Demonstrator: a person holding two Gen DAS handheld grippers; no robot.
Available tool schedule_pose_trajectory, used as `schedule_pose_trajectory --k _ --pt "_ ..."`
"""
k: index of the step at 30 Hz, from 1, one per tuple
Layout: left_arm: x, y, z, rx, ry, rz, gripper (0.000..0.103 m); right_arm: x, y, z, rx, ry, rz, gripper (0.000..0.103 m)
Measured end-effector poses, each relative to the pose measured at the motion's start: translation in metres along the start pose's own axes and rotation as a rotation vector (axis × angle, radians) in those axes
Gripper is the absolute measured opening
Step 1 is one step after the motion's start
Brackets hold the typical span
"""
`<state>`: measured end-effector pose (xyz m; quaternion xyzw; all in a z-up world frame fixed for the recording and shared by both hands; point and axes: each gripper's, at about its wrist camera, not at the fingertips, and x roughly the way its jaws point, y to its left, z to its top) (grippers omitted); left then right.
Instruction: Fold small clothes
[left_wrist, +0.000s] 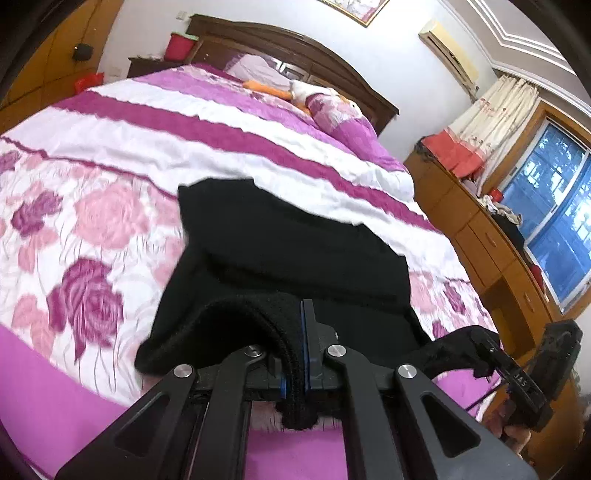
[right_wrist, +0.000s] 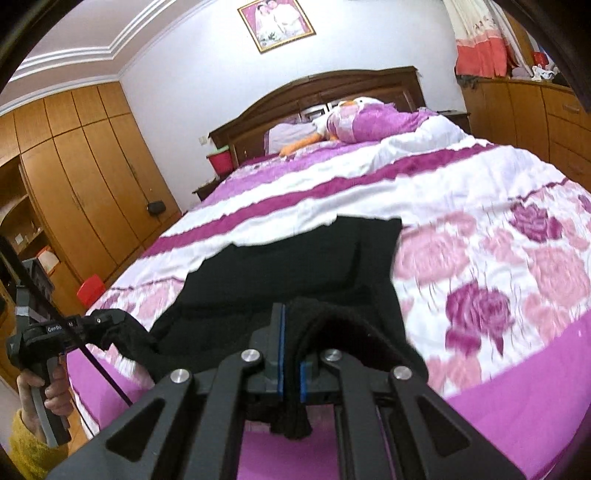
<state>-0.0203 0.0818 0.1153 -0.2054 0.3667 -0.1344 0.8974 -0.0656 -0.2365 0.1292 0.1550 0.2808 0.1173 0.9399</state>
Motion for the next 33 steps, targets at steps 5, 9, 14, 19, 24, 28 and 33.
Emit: schedule_pose_trajectory --k 5,9,14,19,24,28,33 --pt "0.013 -0.001 0.024 -0.004 -0.043 0.022 0.000 0.022 -0.003 0.021 0.009 -0.033 -0.016 0.005" --pt "0.027 0.000 0.045 -0.004 -0.062 0.040 0.000 0.040 -0.008 0.035 0.024 -0.058 -0.031 0.005" --pt "0.046 0.000 0.065 -0.001 -0.071 0.058 0.000 0.066 -0.016 0.053 0.030 -0.069 -0.045 0.005" --pt "0.069 0.000 0.086 0.025 -0.083 0.084 0.000 0.090 -0.025 0.069 0.029 -0.075 -0.063 0.005" --pt "0.100 0.008 0.101 0.026 -0.061 0.107 0.000 0.121 -0.037 0.078 0.035 -0.060 -0.084 0.005" --pt "0.130 0.019 0.104 0.021 -0.027 0.138 0.000 0.149 -0.046 0.078 0.031 -0.031 -0.108 0.005" --pt "0.165 0.042 0.100 -0.006 0.018 0.175 0.000 0.183 -0.056 0.072 0.000 0.009 -0.151 0.005"
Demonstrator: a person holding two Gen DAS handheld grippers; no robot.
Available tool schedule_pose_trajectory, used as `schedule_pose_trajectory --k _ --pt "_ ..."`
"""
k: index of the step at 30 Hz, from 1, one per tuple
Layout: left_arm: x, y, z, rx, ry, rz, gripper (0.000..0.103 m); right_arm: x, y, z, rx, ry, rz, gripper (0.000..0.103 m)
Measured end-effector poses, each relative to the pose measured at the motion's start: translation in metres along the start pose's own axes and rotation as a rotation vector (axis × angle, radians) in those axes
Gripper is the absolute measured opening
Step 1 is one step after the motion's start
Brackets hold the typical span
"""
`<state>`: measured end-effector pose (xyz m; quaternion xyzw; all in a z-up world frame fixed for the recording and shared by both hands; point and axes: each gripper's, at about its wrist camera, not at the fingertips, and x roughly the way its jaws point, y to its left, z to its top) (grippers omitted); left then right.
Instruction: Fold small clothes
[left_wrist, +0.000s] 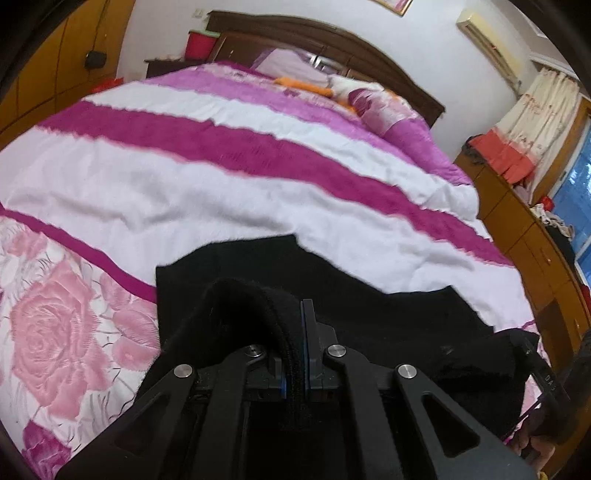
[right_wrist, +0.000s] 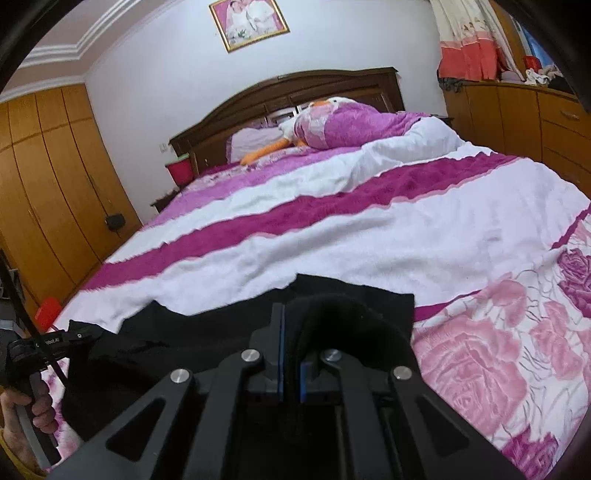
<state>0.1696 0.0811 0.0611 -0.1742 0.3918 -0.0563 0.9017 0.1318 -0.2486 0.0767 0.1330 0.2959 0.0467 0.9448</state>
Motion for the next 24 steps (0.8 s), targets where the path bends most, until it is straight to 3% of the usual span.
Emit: schedule_pose_trajectory --k 6,9,12,14,15,18,24 --pt "0.034 0.011 -0.013 -0.003 0.059 0.025 0.000 0.033 -0.015 -0.011 0.029 0.098 -0.016 0.006" --pt "0.034 0.013 -0.012 -0.023 0.062 0.007 0.000 0.040 -0.024 -0.015 0.067 0.145 -0.005 0.014" --pt "0.028 0.012 -0.009 -0.028 0.076 -0.004 0.000 0.031 -0.024 -0.013 0.075 0.143 0.009 0.028" --pt "0.021 0.011 -0.007 -0.037 0.095 -0.002 0.005 0.021 -0.023 -0.011 0.074 0.129 0.016 0.044" --pt "0.018 0.012 -0.007 -0.045 0.101 0.001 0.010 0.013 -0.022 -0.010 0.077 0.120 0.026 0.046" --pt "0.004 0.012 -0.007 -0.054 0.110 -0.001 0.015 0.001 -0.019 -0.008 0.087 0.123 0.046 0.048" --pt "-0.023 0.012 -0.019 -0.084 0.103 -0.074 0.027 -0.009 -0.015 -0.016 0.098 0.160 0.084 0.048"
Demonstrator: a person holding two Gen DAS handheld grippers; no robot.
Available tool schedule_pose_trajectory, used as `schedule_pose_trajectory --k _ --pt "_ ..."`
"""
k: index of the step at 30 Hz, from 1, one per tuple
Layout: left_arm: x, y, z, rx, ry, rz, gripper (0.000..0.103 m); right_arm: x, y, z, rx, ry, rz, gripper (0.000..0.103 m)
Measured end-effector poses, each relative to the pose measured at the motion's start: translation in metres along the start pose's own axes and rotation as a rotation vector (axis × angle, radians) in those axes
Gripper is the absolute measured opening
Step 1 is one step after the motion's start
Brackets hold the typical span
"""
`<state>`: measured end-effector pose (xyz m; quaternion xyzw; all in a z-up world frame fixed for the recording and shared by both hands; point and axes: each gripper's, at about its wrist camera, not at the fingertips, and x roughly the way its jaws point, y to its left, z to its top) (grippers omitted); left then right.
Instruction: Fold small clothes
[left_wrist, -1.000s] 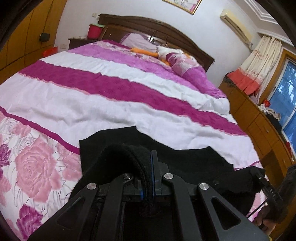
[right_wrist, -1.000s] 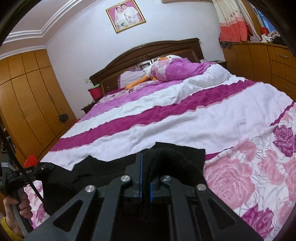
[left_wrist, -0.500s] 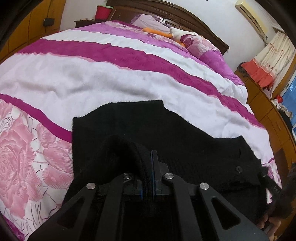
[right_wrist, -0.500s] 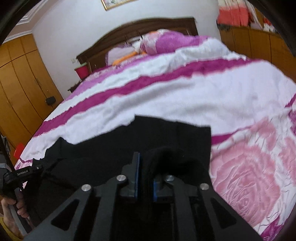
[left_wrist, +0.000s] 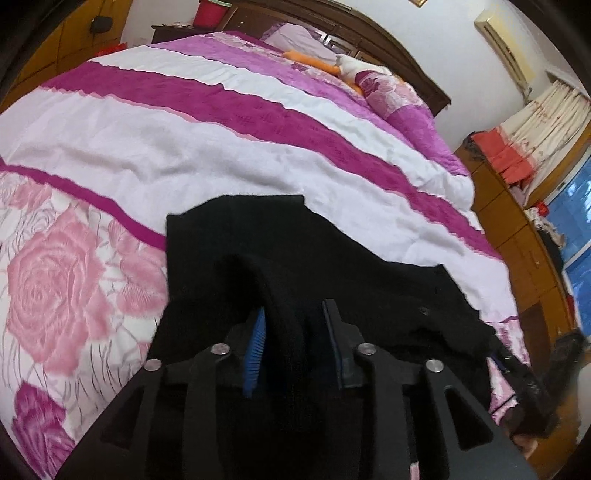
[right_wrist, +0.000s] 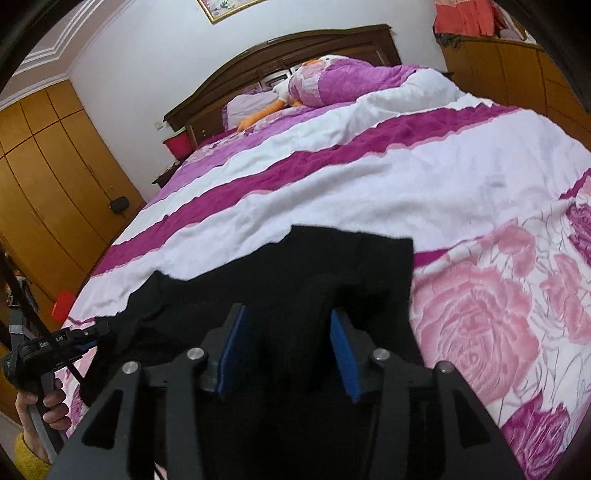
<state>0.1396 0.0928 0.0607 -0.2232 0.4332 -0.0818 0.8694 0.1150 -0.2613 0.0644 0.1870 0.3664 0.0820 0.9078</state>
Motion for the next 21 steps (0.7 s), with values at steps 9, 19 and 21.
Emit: schedule_pose_trajectory --k 9,19,21 --pt "0.026 0.001 -0.012 -0.012 0.039 -0.037 0.029 0.024 -0.001 -0.010 0.015 0.055 0.024 0.045" --pt "0.037 0.000 0.033 -0.029 -0.076 -0.052 0.000 0.035 -0.008 0.026 0.055 -0.031 0.037 0.006" --pt "0.048 -0.003 0.042 -0.021 -0.052 -0.031 0.001 0.045 -0.009 0.033 0.060 -0.026 0.017 0.006"
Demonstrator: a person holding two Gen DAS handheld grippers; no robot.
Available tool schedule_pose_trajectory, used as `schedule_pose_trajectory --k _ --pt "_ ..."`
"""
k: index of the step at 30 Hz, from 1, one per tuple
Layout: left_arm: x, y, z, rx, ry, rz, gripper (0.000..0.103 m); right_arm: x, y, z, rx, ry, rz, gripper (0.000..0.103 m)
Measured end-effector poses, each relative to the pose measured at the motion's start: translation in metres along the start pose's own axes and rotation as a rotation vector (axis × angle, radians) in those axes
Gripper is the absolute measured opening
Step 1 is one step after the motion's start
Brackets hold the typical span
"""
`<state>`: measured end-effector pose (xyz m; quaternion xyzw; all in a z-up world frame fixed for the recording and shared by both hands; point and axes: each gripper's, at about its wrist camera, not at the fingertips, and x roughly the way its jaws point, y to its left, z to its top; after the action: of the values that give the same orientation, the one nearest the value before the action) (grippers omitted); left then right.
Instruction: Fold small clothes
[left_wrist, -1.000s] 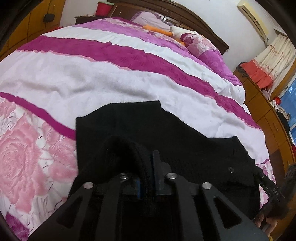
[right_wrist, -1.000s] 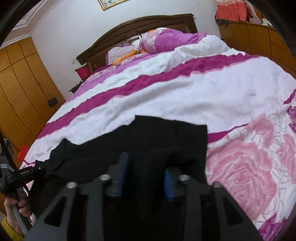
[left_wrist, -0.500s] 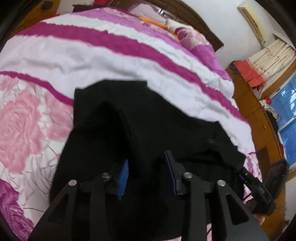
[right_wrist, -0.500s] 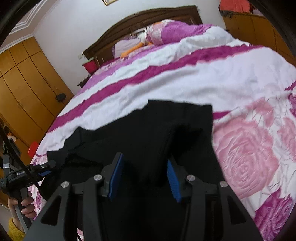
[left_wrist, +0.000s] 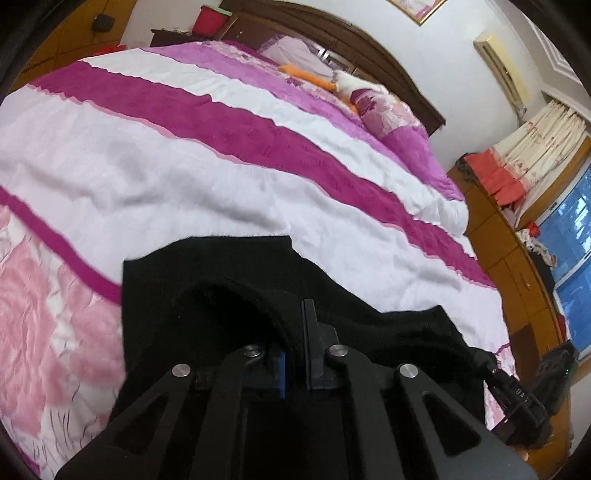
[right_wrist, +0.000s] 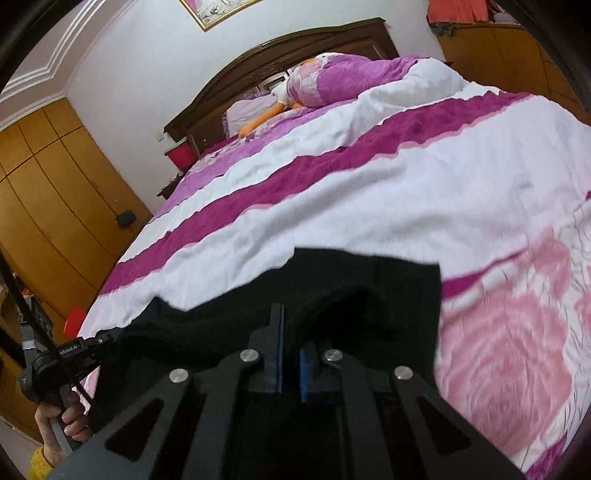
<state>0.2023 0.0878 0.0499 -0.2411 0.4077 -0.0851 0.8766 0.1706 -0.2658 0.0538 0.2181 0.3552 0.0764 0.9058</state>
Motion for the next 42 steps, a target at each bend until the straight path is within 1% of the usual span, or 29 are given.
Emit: schedule_pose_trajectory --k 2,4,6,8,10,14,16,17,18,19,22,24,26,28,30,33,34,37,42 --pt "0.011 -0.004 0.004 0.020 0.035 0.040 0.001 0.011 -0.002 0.004 0.012 0.019 -0.018 0.009" --pt "0.017 -0.005 0.005 0.033 0.069 0.066 0.002 0.018 -0.005 0.006 0.028 0.040 -0.024 0.016" --pt "0.016 -0.005 0.006 0.026 0.073 0.059 0.002 0.016 -0.009 0.006 0.046 0.036 -0.019 0.024" --pt "0.008 -0.006 0.004 0.030 0.055 0.037 0.003 0.007 -0.010 0.005 0.047 0.005 -0.023 0.043" --pt "-0.001 -0.008 0.006 0.046 0.040 0.021 0.005 -0.005 -0.009 0.005 0.018 -0.038 -0.038 0.050" --pt "-0.018 -0.013 0.008 0.064 0.020 0.002 0.008 -0.025 -0.005 0.005 -0.035 -0.071 -0.054 0.050" --pt "-0.026 -0.016 0.009 0.075 0.003 0.007 0.016 -0.030 -0.002 0.005 -0.063 -0.063 -0.056 0.050" --pt "-0.028 -0.018 0.010 0.079 -0.002 0.018 0.018 -0.031 0.000 0.004 -0.077 -0.056 -0.054 0.050" --pt "-0.031 -0.020 0.011 0.084 -0.006 0.036 0.018 -0.031 0.003 0.002 -0.098 -0.046 -0.055 0.050" --pt "-0.033 -0.021 0.012 0.086 -0.008 0.038 0.019 -0.030 0.005 0.001 -0.111 -0.040 -0.058 0.050" --pt "-0.041 -0.021 0.013 0.085 -0.023 0.020 0.019 -0.025 0.010 -0.003 -0.136 -0.020 -0.048 0.050" --pt "-0.040 -0.022 0.012 0.096 -0.012 0.021 0.019 -0.020 0.011 -0.007 -0.140 -0.007 -0.045 0.050" --pt "-0.034 -0.020 0.008 0.108 0.007 0.030 0.019 -0.013 0.011 -0.007 -0.146 0.010 -0.060 0.050" --pt "-0.021 -0.017 0.003 0.119 0.029 0.053 0.019 -0.005 0.011 -0.007 -0.162 0.023 -0.111 0.048" --pt "-0.004 -0.011 -0.002 0.114 0.061 0.072 0.019 0.005 0.008 -0.006 -0.171 0.044 -0.147 0.044" --pt "0.023 0.001 -0.010 0.100 0.109 0.107 0.019 0.021 -0.004 -0.006 -0.155 0.085 -0.175 0.035" --pt "0.030 0.005 -0.013 0.101 0.108 0.119 0.018 0.025 -0.008 -0.007 -0.151 0.092 -0.176 0.034" --pt "0.036 0.010 -0.017 0.124 0.062 0.115 0.018 0.034 -0.014 -0.008 -0.147 0.090 -0.172 0.031" --pt "0.047 0.007 -0.017 0.169 0.059 0.156 0.018 0.044 -0.018 -0.006 -0.136 0.091 -0.166 0.031"
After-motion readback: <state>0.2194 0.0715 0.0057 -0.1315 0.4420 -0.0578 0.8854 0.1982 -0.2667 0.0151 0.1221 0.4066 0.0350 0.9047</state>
